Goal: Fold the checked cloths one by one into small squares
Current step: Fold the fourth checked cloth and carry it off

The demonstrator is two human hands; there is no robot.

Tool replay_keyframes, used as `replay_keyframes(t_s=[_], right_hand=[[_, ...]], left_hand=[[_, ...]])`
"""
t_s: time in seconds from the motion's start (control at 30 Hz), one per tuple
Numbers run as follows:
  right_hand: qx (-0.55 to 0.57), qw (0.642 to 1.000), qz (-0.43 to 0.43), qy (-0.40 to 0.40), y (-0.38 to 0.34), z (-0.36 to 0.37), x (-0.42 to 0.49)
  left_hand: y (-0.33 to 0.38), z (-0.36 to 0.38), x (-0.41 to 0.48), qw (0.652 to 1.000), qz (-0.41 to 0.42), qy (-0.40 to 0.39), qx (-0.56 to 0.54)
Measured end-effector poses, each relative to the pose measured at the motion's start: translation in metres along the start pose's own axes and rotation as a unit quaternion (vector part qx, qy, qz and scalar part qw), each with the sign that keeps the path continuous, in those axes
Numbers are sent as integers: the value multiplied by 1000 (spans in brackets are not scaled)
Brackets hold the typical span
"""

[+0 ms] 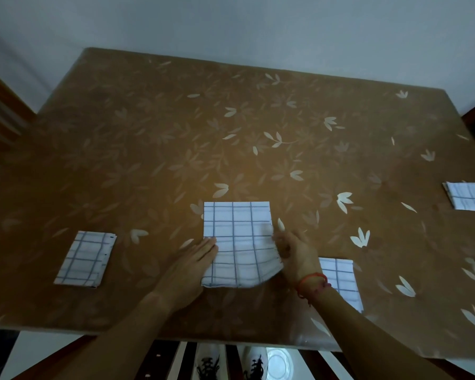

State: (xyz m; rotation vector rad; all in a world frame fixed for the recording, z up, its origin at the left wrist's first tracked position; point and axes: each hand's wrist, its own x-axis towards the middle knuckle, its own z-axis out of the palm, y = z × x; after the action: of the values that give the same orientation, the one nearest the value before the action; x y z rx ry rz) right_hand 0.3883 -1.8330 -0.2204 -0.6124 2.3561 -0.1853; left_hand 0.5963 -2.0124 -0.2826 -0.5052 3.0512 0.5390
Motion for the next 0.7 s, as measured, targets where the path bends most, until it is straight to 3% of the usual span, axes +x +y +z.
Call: replay_keyframes(t_s=[0.03, 0.07, 0.1, 0.17, 0.2, 0.3, 0.4, 0.5, 0.57, 0.63, 0.67, 0.7], right_hand=[[93, 995, -15, 12, -12, -1, 3], [119, 990, -66, 35, -19, -2, 0], [82, 984, -137, 84, -22, -5, -1], [-11, 980, -190, 60, -25, -10, -6], [-20, 982, -188, 22, -20, -7, -6], [-23, 971, -216, 98, -18, -8, -9], [3, 984, -178, 28, 0, 13, 21], [-25, 985, -168, 29, -11, -4, 3], [-72, 991, -113, -4, -21, -17, -12], [-44, 995, -66, -61, -26, -17, -8], [-12, 996, -85, -39, -21, -15, 0], [19, 992, -117, 34, -21, -11, 1]], left_hand=[[-2, 2, -3, 1000, 5, 6, 7], [-3, 4, -6, 1000, 7, 7, 1], [-4, 5, -8, 1000, 9, 10, -9], [-5, 7, -11, 999, 16, 22, -18], [-6, 8, -11, 999, 18, 33, -17], [-6, 10, -12, 996, -6, 69, -49], [-7, 11, -12, 990, -27, 108, -89], [-8, 11, -10, 984, -34, 133, -114], [-8, 11, -7, 979, -48, 148, -135], [-8, 11, -4, 972, -73, 160, -154], [-9, 12, -3, 970, -86, 161, -160], [-9, 11, -1, 969, -98, 159, -164]])
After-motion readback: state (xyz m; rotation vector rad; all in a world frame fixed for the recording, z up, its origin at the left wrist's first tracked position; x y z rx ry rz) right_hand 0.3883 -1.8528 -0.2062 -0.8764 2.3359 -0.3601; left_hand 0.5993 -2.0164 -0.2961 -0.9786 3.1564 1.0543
